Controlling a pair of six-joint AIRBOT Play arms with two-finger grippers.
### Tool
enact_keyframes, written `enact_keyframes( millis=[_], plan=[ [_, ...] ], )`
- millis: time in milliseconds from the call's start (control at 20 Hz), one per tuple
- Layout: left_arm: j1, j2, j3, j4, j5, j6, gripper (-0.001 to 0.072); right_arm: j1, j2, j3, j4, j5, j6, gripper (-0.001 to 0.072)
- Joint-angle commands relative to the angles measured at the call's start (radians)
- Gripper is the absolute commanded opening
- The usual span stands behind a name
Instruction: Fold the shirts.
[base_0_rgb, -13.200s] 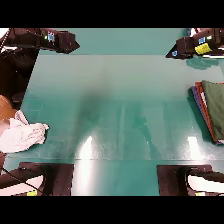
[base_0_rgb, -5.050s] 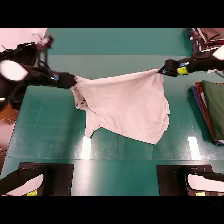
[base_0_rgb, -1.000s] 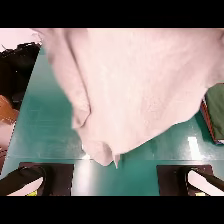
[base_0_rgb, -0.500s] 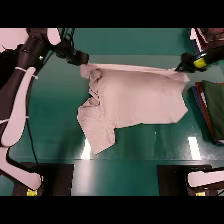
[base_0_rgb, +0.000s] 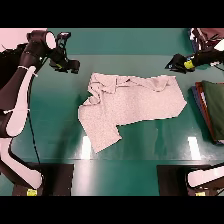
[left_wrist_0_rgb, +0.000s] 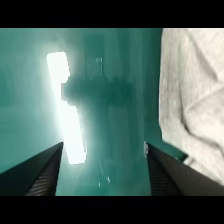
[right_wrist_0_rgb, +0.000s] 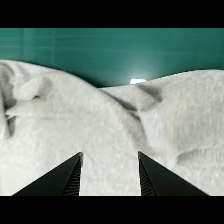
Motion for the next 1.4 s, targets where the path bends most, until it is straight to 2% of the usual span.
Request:
enact_keyframes(
  millis=[0,250,400,550,650,800,950,1150,1350],
  plan=[
    [0.016,0.062,-0.048,0.002,-0.111,0.013,0.0605,-0.042,0.094,-0.065,0.013,0.061,-0.056,0.0406],
    [0.016,0.274,-0.430,0.002,-0.098,0.043,0.0606,-0.111,0.325,-0.375,0.015,0.060,-0.088,0.0406],
    [0.016,0.452,-0.730,-0.019,0.017,0.027,0.0606,-0.130,0.441,-0.525,0.015,0.044,-0.088,0.0407],
    [0.016,0.600,-0.980,-0.155,0.163,0.009,0.0606,-0.127,0.529,-0.628,0.016,-0.014,-0.088,0.0406],
    [0.016,0.632,-1.087,-0.264,0.253,0.009,0.0606,-0.117,0.574,-0.678,0.017,-0.040,-0.088,0.0406],
    [0.016,0.630,-1.182,-0.407,0.390,0.013,0.0605,-0.099,0.610,-0.719,0.016,-0.042,-0.088,0.0406],
    [0.016,0.630,-1.227,-0.467,0.475,0.013,0.0605,-0.098,0.628,-0.720,0.023,-0.034,-0.087,0.0407],
    [0.016,0.628,-1.249,-0.578,0.531,0.078,0.0605,-0.099,0.650,-0.720,0.023,-0.035,-0.087,0.0406],
    [-0.047,0.588,-1.249,-0.586,0.579,0.092,0.0605,-0.098,0.650,-0.720,0.024,-0.033,-0.086,0.0407]
  ],
)
